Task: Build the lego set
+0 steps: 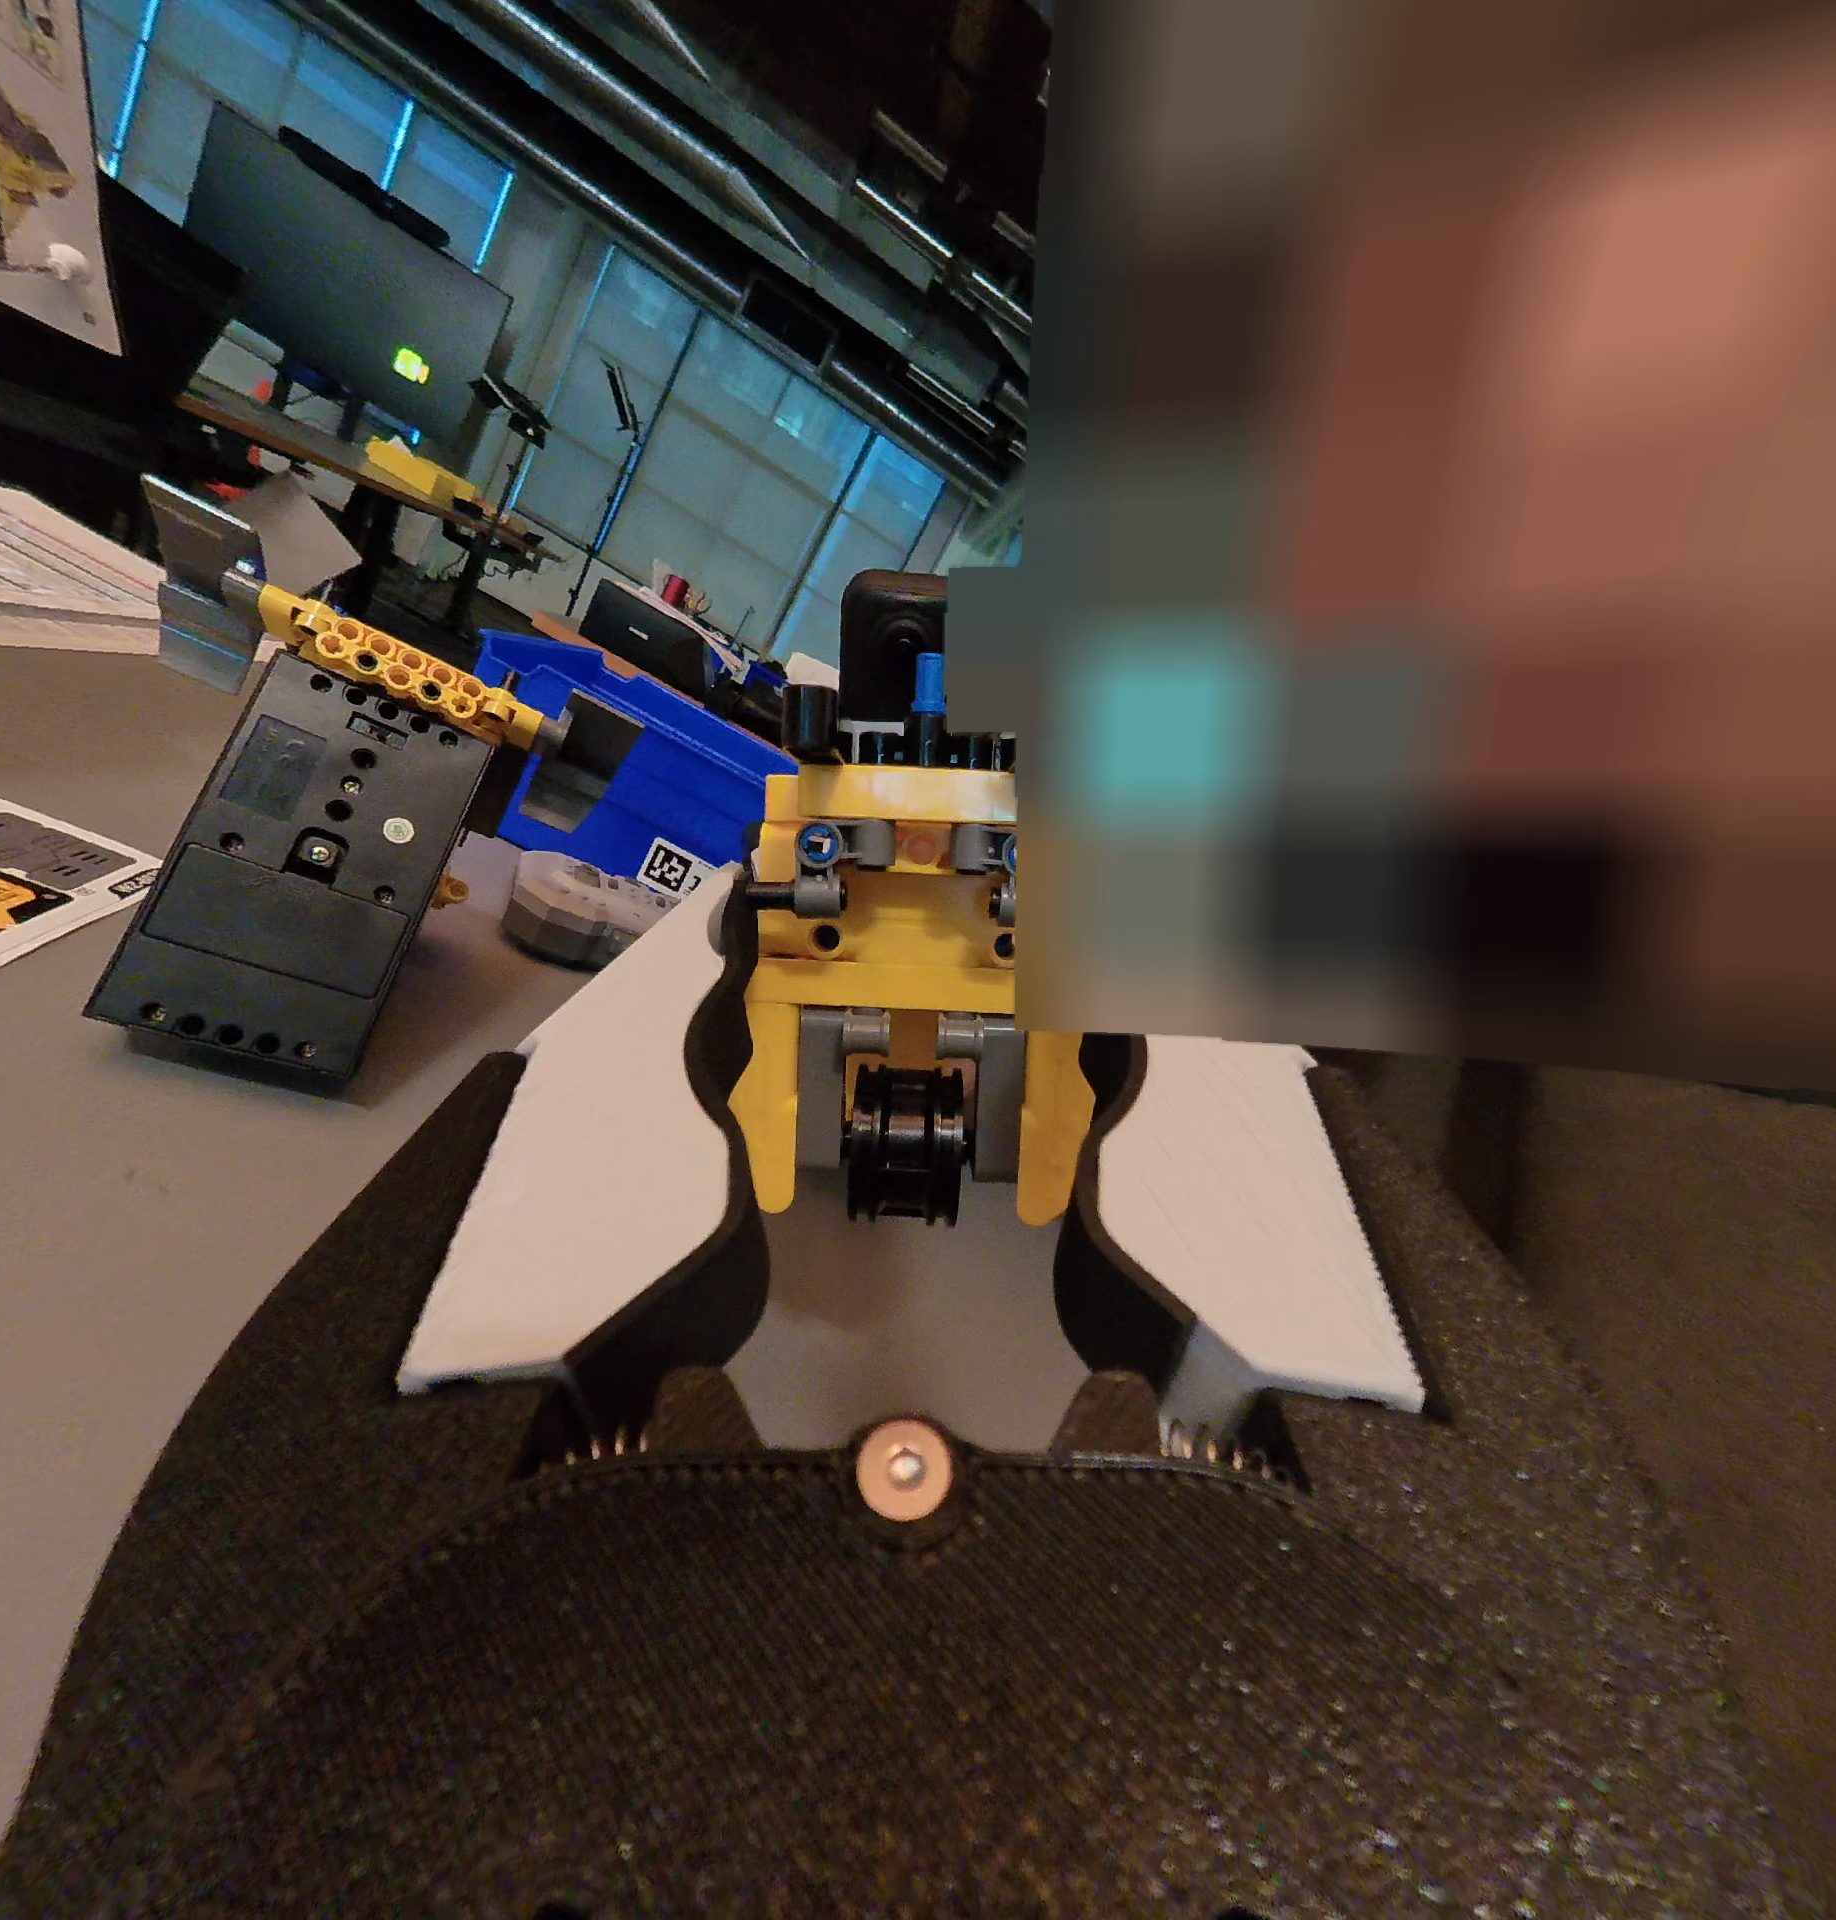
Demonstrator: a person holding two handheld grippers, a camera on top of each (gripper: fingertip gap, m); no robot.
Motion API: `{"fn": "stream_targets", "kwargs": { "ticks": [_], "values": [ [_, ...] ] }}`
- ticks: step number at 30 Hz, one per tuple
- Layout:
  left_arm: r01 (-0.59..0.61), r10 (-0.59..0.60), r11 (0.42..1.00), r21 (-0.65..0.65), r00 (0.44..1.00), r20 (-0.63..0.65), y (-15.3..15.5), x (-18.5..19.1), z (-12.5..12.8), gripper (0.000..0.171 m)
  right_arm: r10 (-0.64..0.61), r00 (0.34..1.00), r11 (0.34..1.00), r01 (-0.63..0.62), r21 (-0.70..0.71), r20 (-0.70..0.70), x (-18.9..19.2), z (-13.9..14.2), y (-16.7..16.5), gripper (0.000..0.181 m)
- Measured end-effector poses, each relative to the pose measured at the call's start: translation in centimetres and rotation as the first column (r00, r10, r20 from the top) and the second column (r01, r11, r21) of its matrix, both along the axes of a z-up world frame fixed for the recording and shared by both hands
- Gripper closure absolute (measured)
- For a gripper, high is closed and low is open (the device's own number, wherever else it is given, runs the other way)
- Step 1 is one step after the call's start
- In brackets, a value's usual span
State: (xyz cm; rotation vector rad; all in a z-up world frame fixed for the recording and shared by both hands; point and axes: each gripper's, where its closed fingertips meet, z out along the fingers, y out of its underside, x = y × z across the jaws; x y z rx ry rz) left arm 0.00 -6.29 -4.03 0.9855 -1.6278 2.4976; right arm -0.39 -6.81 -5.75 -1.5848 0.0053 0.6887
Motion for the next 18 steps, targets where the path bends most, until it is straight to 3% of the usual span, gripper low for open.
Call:
{"fn": "stream_targets", "kwargs": {
  "ticks": [18],
  "values": [
    [-0.042, 0.042, 0.999, 0.026, 0.999, 0.009, -0.16, 0.26, -0.36, 0.113, -0.013, 1.000, 1.000, 0.013, -0.017, 0.023, 0.02, -0.37, 0.09, 0.142]
  ]
}}
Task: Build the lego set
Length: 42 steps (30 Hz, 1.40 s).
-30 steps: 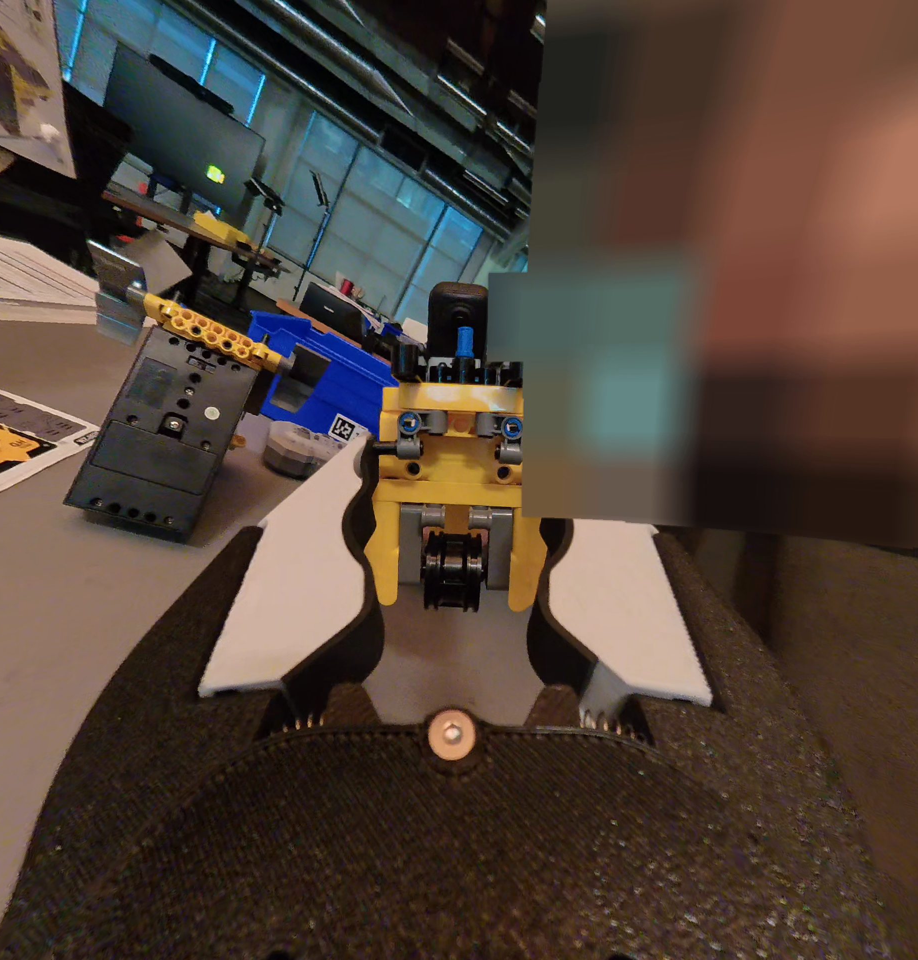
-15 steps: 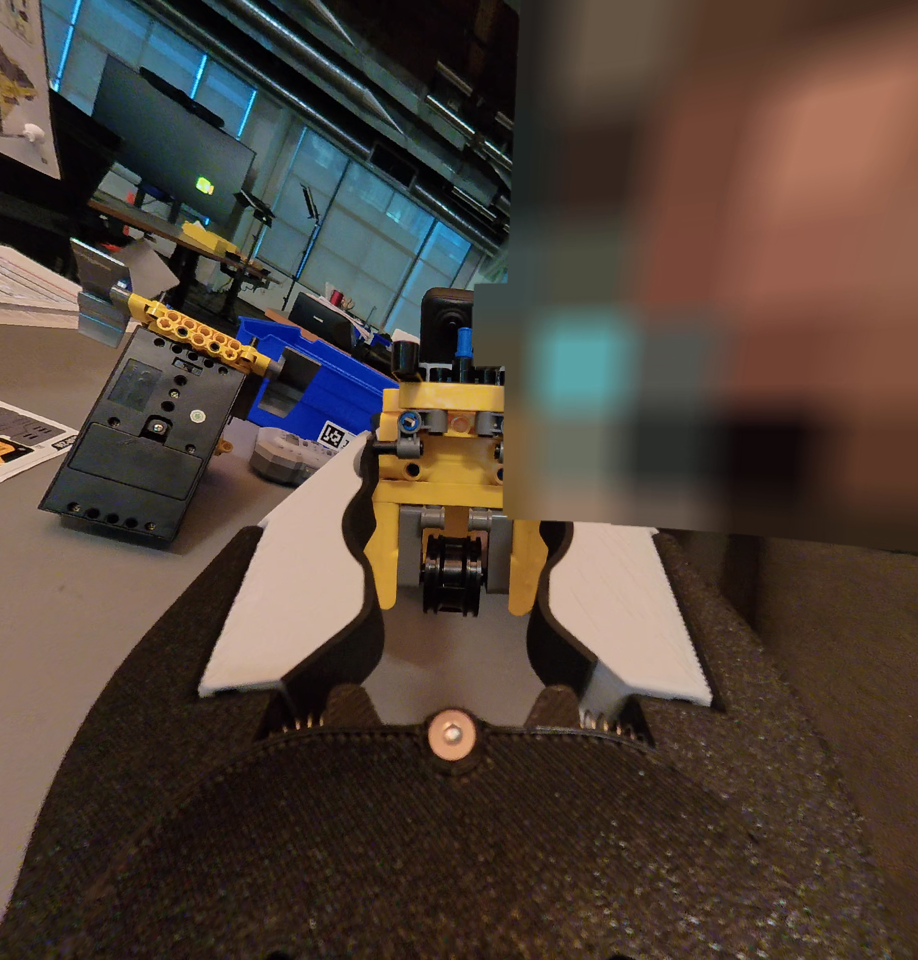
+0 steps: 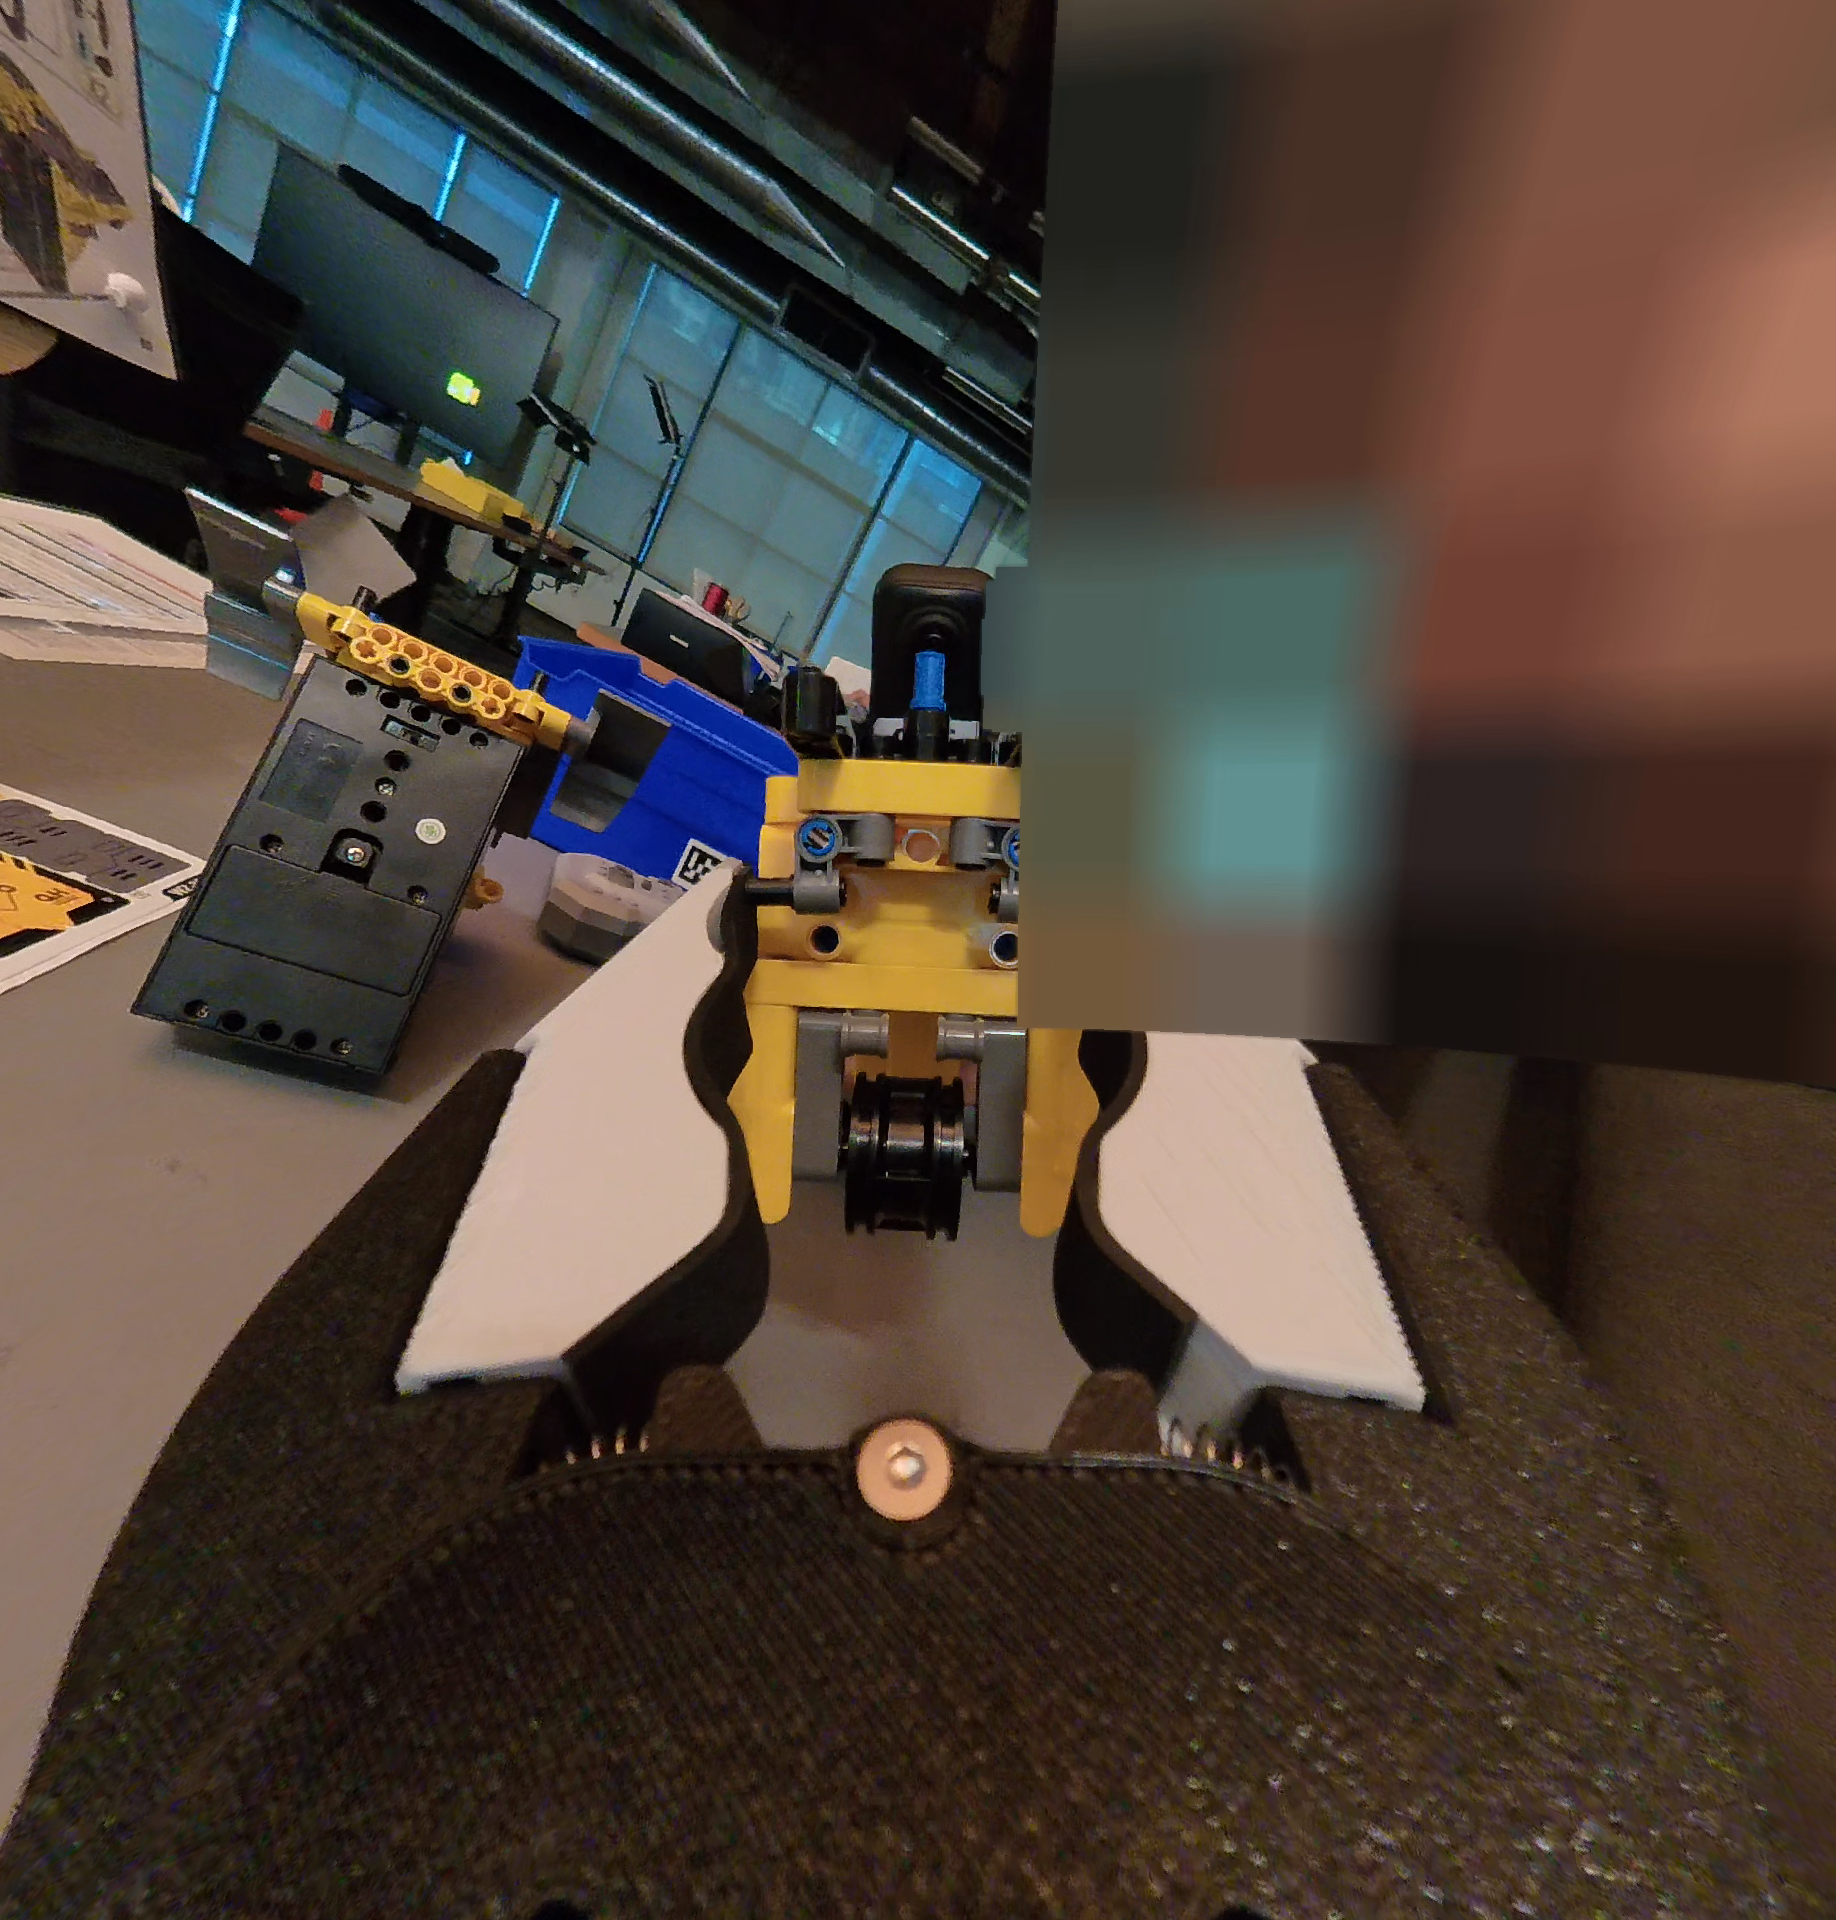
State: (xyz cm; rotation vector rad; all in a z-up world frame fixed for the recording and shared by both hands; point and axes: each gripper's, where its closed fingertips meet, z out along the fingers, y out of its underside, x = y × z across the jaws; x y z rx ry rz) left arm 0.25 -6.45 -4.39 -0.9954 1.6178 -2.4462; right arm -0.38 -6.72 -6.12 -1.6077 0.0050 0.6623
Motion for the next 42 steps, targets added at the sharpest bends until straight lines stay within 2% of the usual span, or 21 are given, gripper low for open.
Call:
{"fn": "stream_targets", "kwargs": {
  "ticks": [7, 10, 13, 16, 21, 24, 27, 32, 37, 42],
  "values": [
    [0.004, -0.004, 0.999, 0.043, 1.000, -0.005, -0.2, -0.1, -0.5, 0.112, 0.002, 1.000, 1.000, -0.002, -0.009, -0.010, 0.1, -0.2, 0.0, 0.142],
    [0.017, -0.016, 0.987, 0.157, 1.000, -0.004, -1.7, -0.4, -2.3, 0.112, -0.017, 0.998, 0.999, 0.019, 0.031, -0.066, 0.9, 0.6, -0.3, 0.142],
    [0.045, -0.044, 0.999, 0.002, 0.997, -0.068, -1.8, 0.2, -1.5, 0.113, -0.032, 0.995, 0.999, 0.036, 0.040, -0.096, 1.5, 1.1, -0.5, 0.143],
    [0.026, -0.026, 1.000, 0.002, 0.997, -0.079, -1.1, 1.0, -1.7, 0.112, -0.075, 0.997, 0.997, 0.076, 0.030, -0.033, 2.0, 0.9, -0.5, 0.142],
    [0.011, -0.022, 0.993, -0.121, 0.996, -0.088, 0.2, 0.9, -0.6, 0.113, -0.099, 0.994, 0.995, 0.100, 0.025, -0.034, 2.6, 0.8, -0.5, 0.142],
    [-0.016, 0.000, 0.991, -0.136, 0.994, -0.113, 0.7, 1.4, -0.6, 0.112, -0.082, 0.997, 0.995, 0.082, -0.049, -0.009, 2.2, -0.8, 0.1, 0.142],
    [-0.072, 0.055, 0.993, -0.092, 0.981, -0.184, 1.6, 2.5, -1.6, 0.111, -0.045, 0.997, 0.977, 0.058, -0.204, 0.064, 1.6, -4.2, 0.7, 0.142],
    [-0.142, 0.143, 0.990, 0.019, 0.963, -0.228, 3.5, 3.1, -2.5, 0.111, 0.061, 0.953, 0.885, 0.086, -0.458, 0.297, 1.1, -10.1, 0.5, 0.141],
    [-0.159, 0.171, 0.984, 0.075, 0.964, -0.203, 4.3, 2.9, -2.5, 0.111, 0.161, 0.886, 0.824, 0.122, -0.554, 0.435, 0.8, -12.3, -0.5, 0.141],
    [-0.149, 0.168, 0.983, 0.105, 0.965, -0.203, 4.5, 2.8, -2.8, 0.111, 0.172, 0.871, 0.821, 0.131, -0.555, 0.460, 0.7, -12.3, -0.6, 0.141]
  ]
}}
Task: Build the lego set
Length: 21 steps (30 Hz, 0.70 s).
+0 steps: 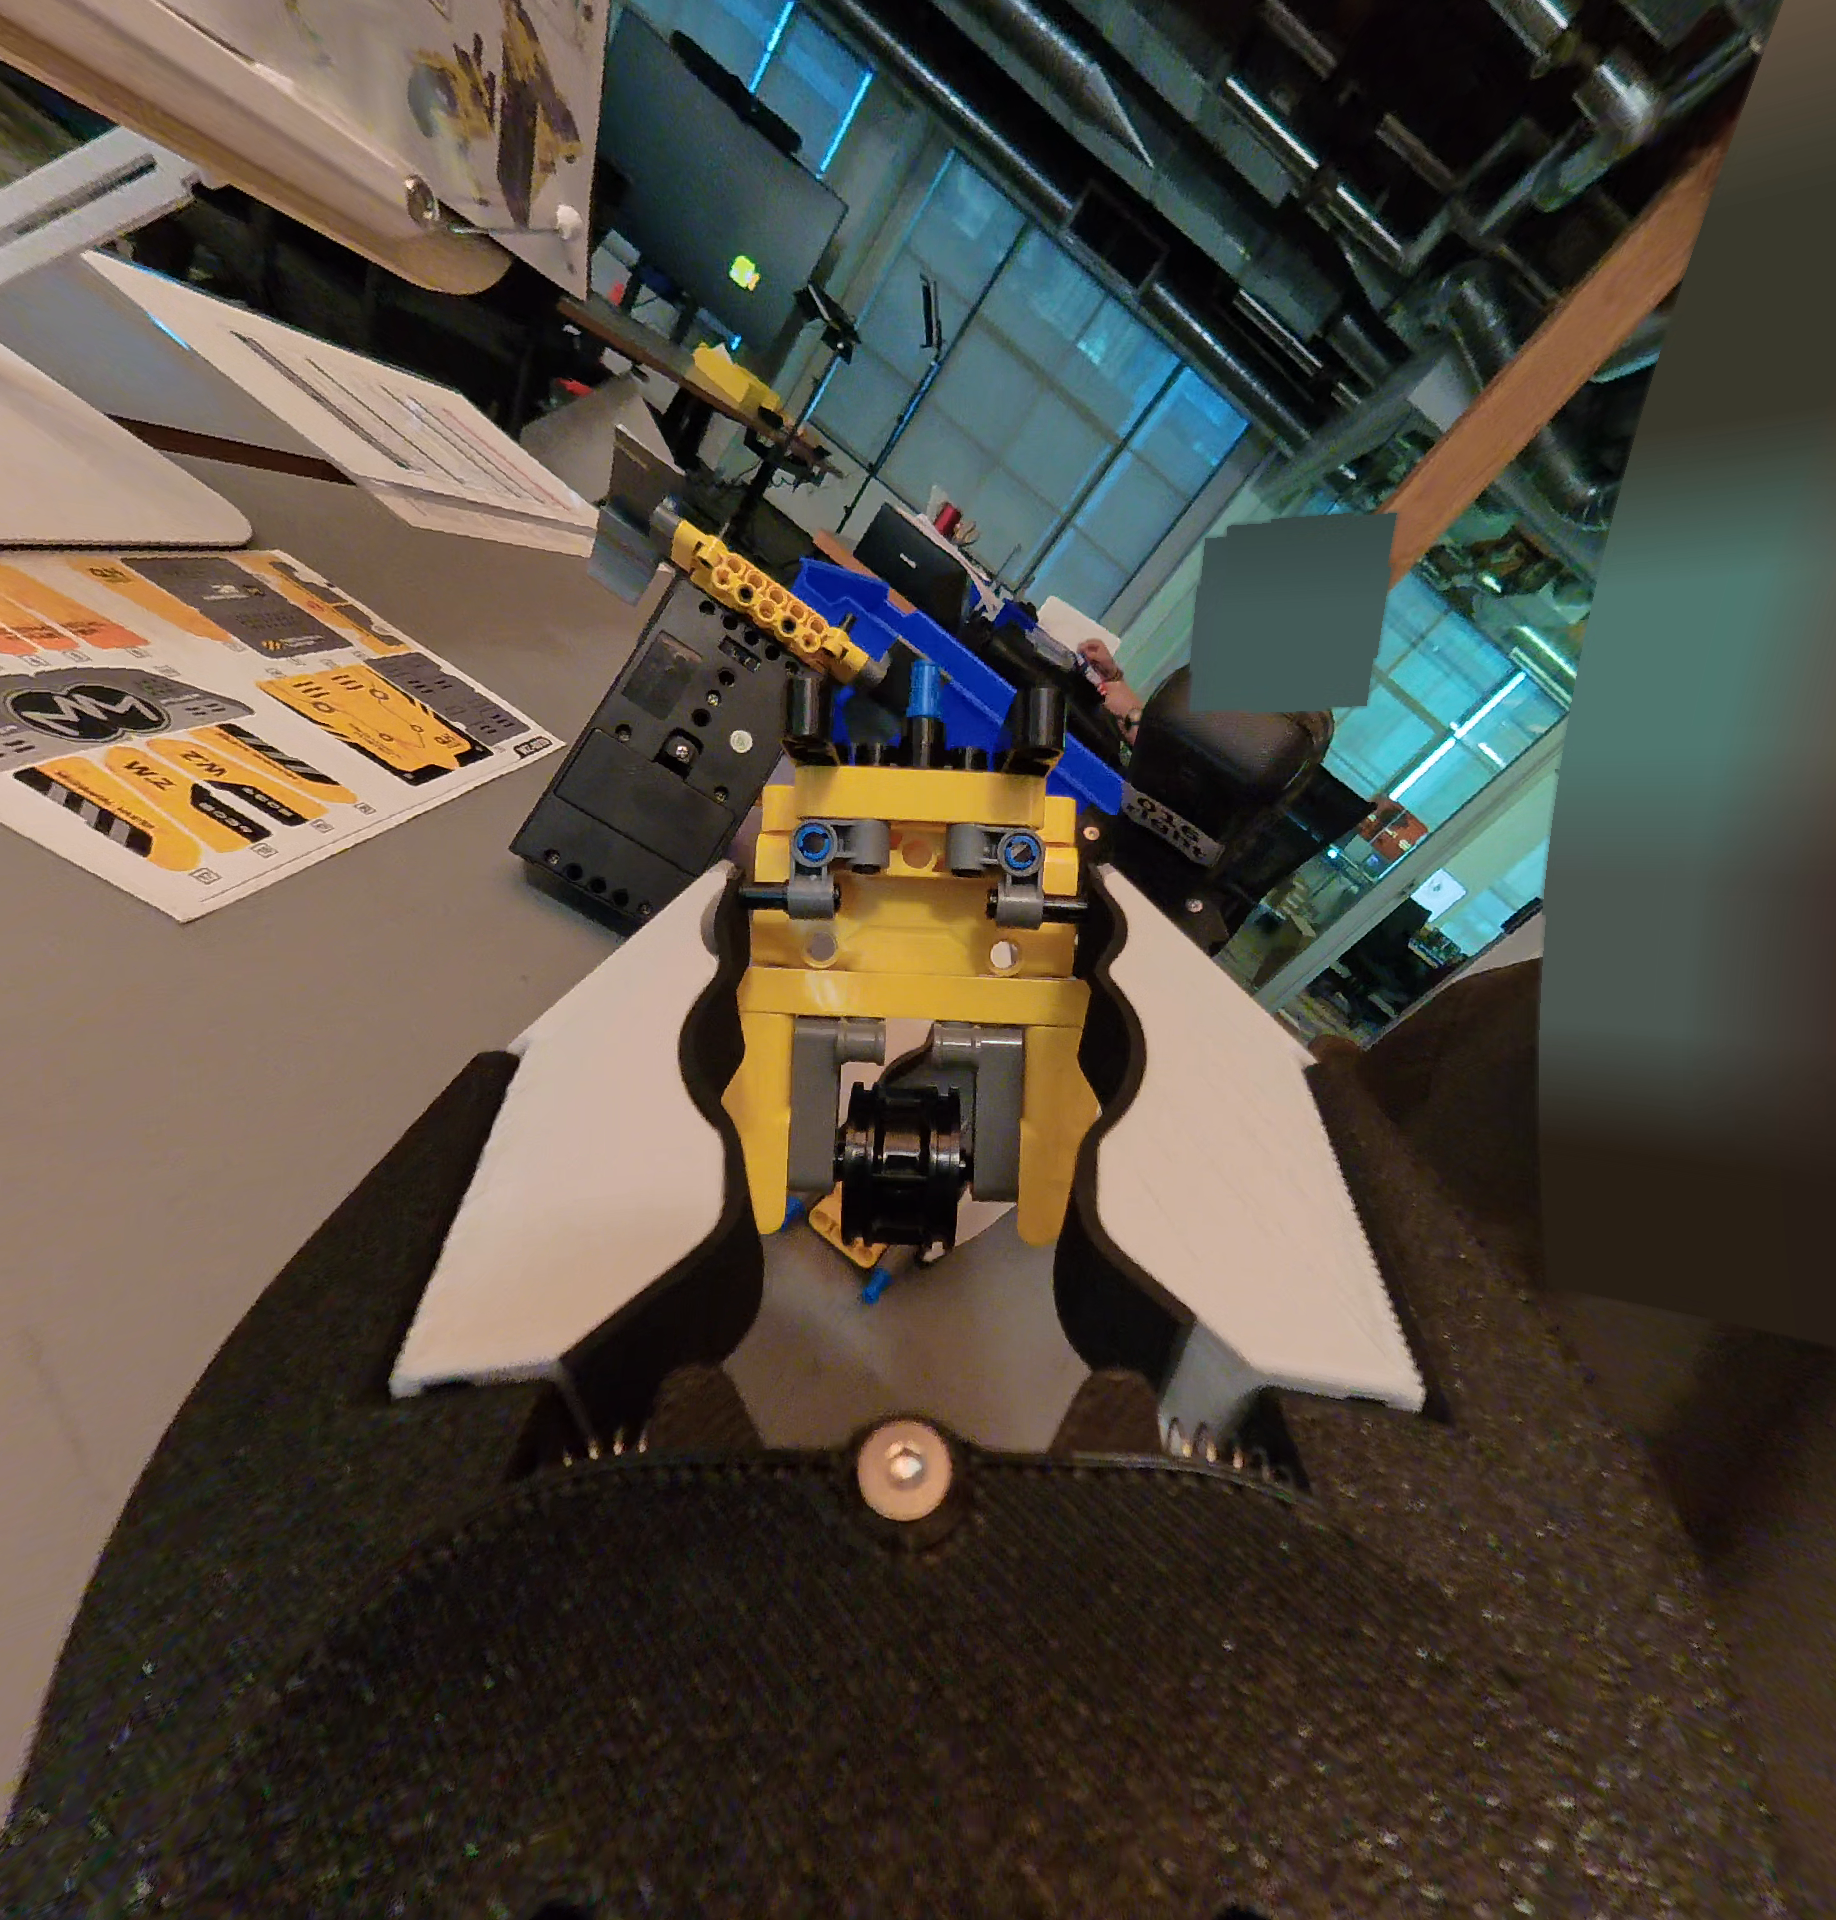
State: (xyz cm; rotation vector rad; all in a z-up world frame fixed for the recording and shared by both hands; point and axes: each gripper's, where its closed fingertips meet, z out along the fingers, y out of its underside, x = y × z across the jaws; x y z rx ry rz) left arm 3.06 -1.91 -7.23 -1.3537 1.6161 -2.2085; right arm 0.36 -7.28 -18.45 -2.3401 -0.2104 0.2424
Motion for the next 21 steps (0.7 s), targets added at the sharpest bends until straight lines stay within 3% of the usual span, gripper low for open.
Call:
{"fn": "stream_targets", "kwargs": {
  "ticks": [13, 21],
  "values": [
    [0.001, -0.002, 1.000, -0.003, 1.000, -0.005, 0.38, 0.02, -0.08, 0.111, 0.033, 0.999, 0.998, -0.034, 0.058, 0.016, -0.26, 0.42, 0.61, 0.134],
    [0.022, -0.022, 1.000, 0.005, 1.000, -0.021, -0.11, 0.01, -0.67, 0.111, 0.045, 0.993, 0.998, -0.049, 0.039, 0.114, -0.16, -0.35, 0.67, 0.140]
  ]
}}
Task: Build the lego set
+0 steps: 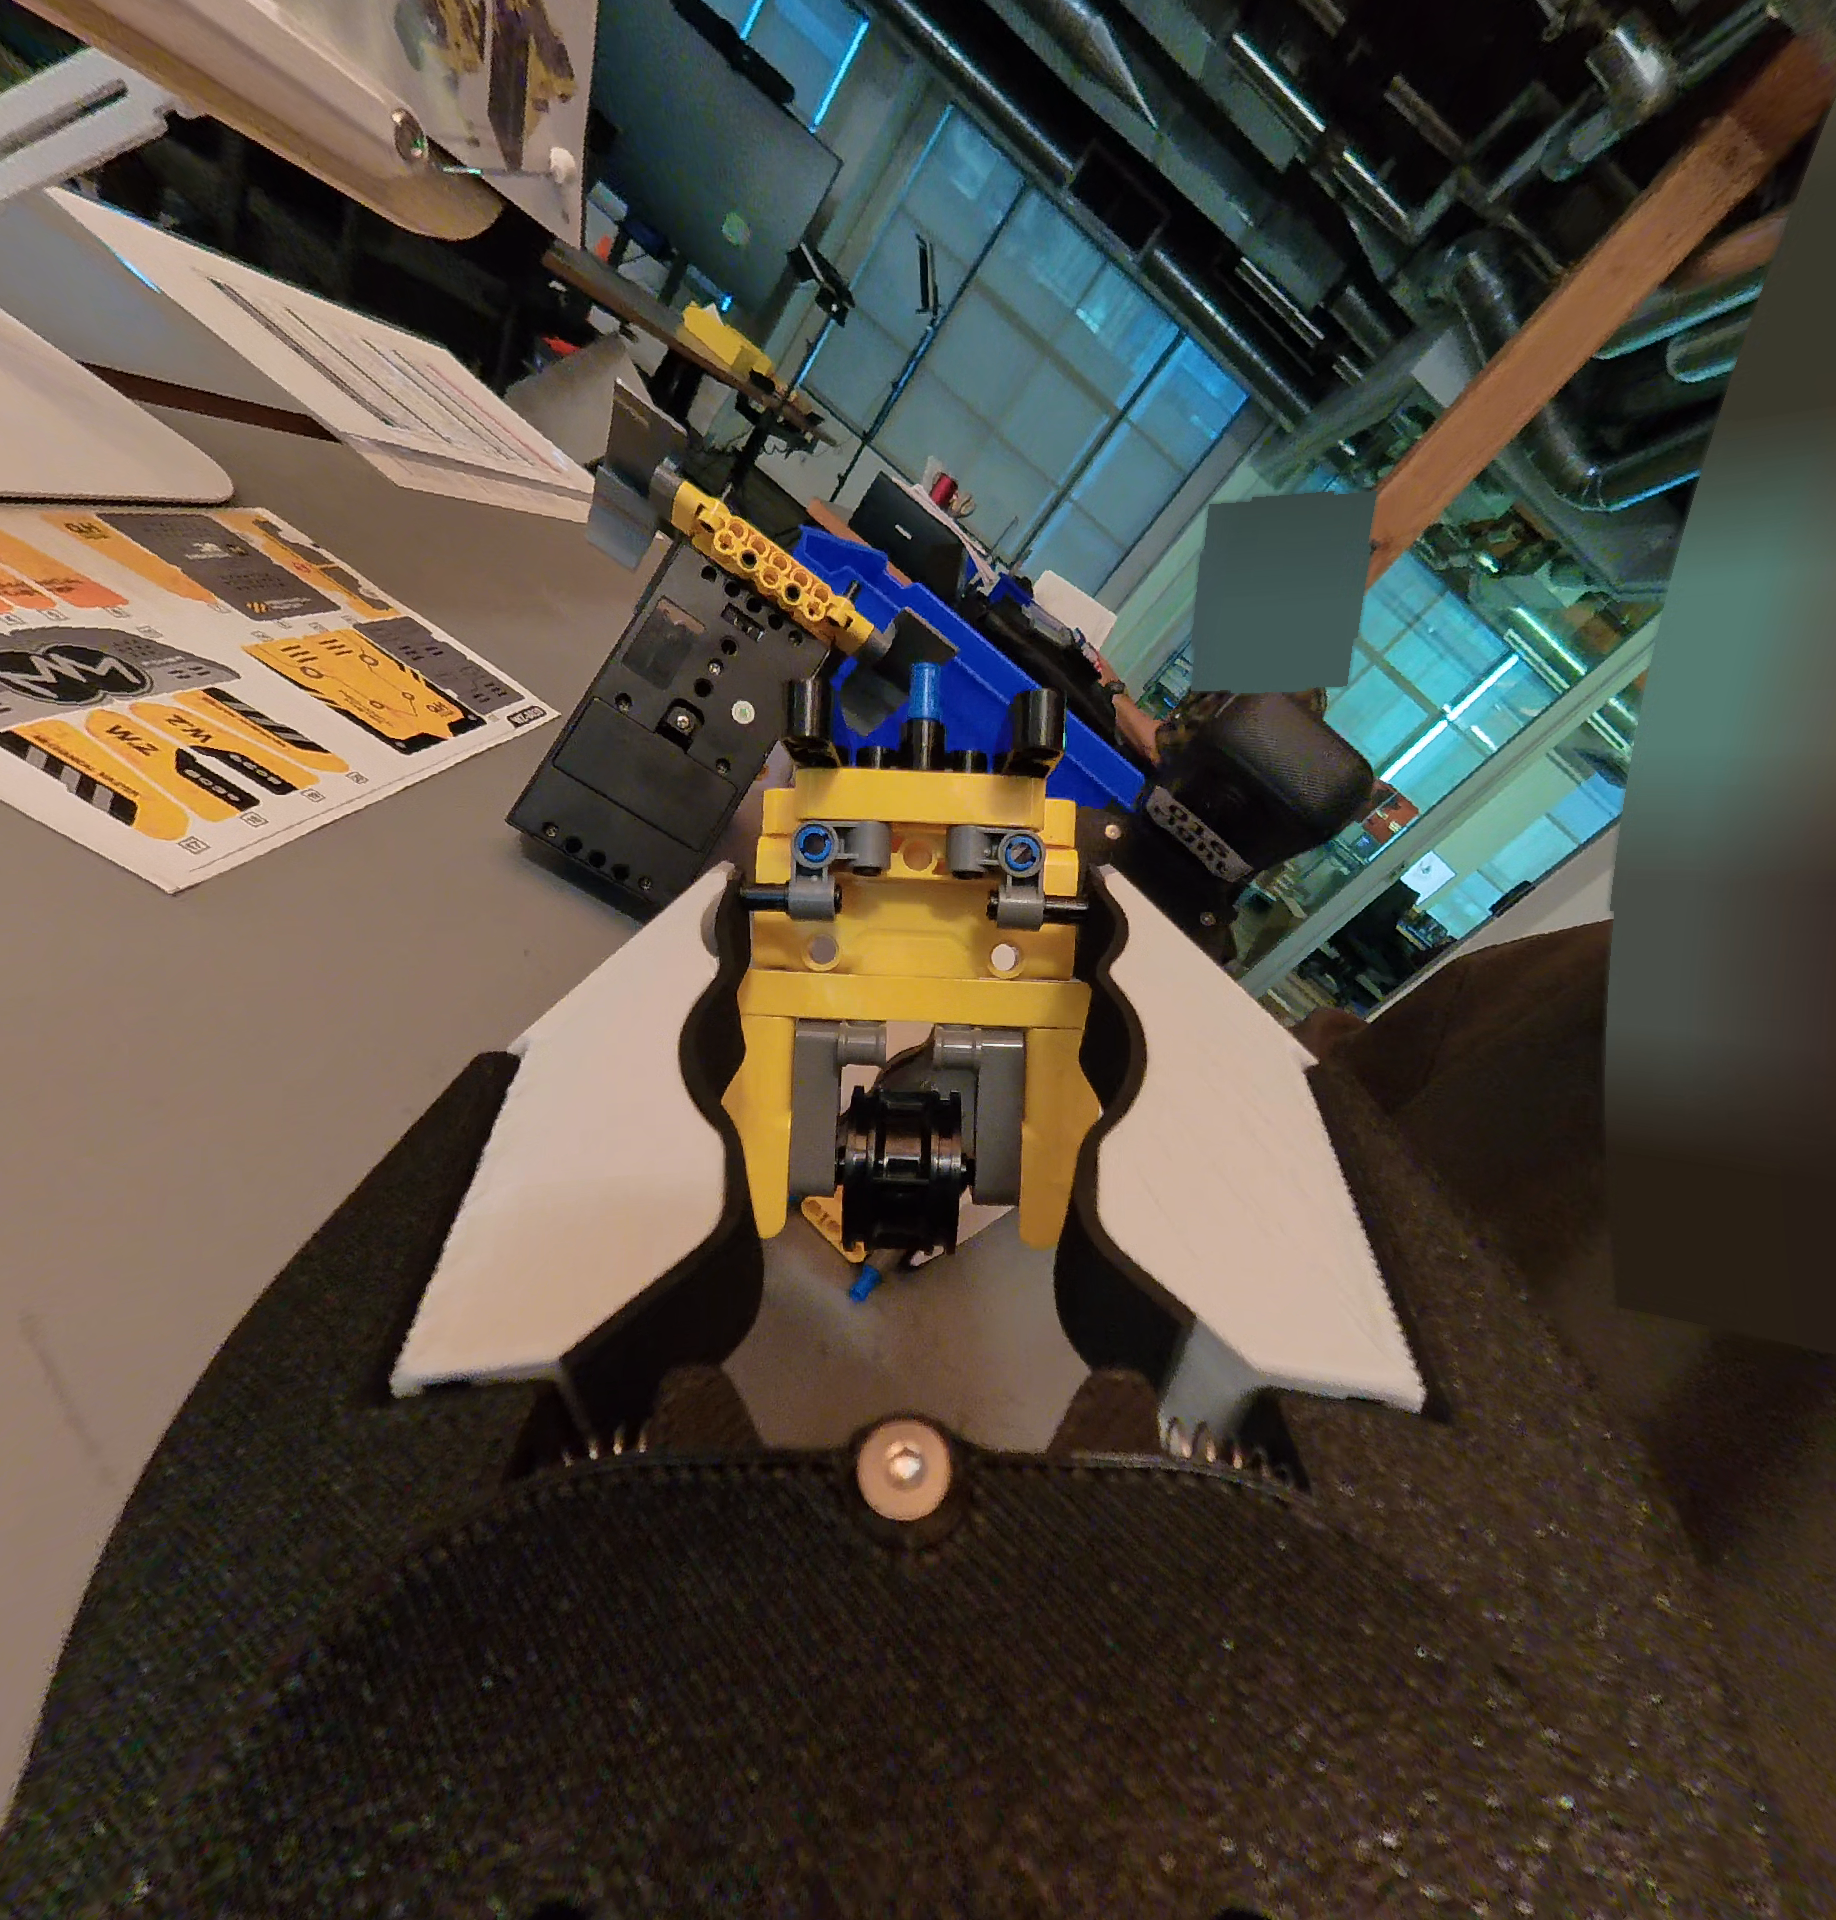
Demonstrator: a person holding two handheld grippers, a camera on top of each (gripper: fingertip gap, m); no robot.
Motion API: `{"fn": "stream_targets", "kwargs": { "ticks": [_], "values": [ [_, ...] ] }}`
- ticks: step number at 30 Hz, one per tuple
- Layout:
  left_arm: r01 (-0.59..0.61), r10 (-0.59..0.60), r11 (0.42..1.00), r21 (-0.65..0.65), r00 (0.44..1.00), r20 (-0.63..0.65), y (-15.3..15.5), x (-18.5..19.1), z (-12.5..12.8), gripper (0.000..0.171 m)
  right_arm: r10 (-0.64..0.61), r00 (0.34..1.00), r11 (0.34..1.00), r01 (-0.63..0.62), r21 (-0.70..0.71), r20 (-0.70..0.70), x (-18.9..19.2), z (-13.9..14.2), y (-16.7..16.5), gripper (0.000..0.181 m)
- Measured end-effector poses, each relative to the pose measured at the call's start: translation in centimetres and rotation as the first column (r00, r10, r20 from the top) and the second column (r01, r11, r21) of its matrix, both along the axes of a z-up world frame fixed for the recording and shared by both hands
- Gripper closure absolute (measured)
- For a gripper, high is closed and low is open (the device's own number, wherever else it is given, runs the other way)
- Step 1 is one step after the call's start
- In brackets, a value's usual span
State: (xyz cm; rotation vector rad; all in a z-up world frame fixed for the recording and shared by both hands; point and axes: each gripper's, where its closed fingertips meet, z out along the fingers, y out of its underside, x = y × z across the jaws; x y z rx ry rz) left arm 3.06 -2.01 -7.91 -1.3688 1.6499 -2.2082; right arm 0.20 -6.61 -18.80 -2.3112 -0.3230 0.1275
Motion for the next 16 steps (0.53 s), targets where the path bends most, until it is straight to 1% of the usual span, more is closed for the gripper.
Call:
{"fn": "stream_targets", "kwargs": {
  "ticks": [2, 4, 7, 10, 13, 16],
  "values": [
    [0.004, -0.004, 1.000, -0.005, 1.000, 0.001, -0.1, 0.0, 0.0, 0.111, 0.005, 1.000, 0.999, -0.006, 0.044, 0.016, -0.2, 0.8, 0.3, 0.141],
    [0.014, -0.013, 0.999, -0.038, 1.000, 0.017, -0.1, -0.2, 0.5, 0.111, 0.007, 1.000, 0.992, -0.007, 0.130, -0.006, -0.5, 2.5, 0.7, 0.141],
    [0.043, -0.039, 0.990, -0.135, 0.999, 0.036, -0.2, -0.5, 1.4, 0.111, 0.002, 0.995, 0.960, 0.026, 0.279, -0.101, -0.6, 5.7, 1.0, 0.141],
    [0.067, -0.058, 0.978, -0.197, 0.997, 0.050, -0.3, -0.7, 1.9, 0.112, 0.004, 0.983, 0.921, 0.069, 0.384, -0.185, -0.2, 8.2, 0.8, 0.141],
    [0.108, -0.091, 0.962, -0.252, 0.993, 0.078, -0.8, -1.2, 2.5, 0.111, 0.040, 0.957, 0.886, 0.100, 0.453, -0.289, -0.2, 10.2, 0.5, 0.141],
    [0.136, -0.110, 0.951, -0.277, 0.988, 0.109, -1.5, -1.6, 3.0, 0.112, 0.061, 0.933, 0.875, 0.121, 0.468, -0.354, -0.3, 10.9, 0.3, 0.142]
  ]
}}
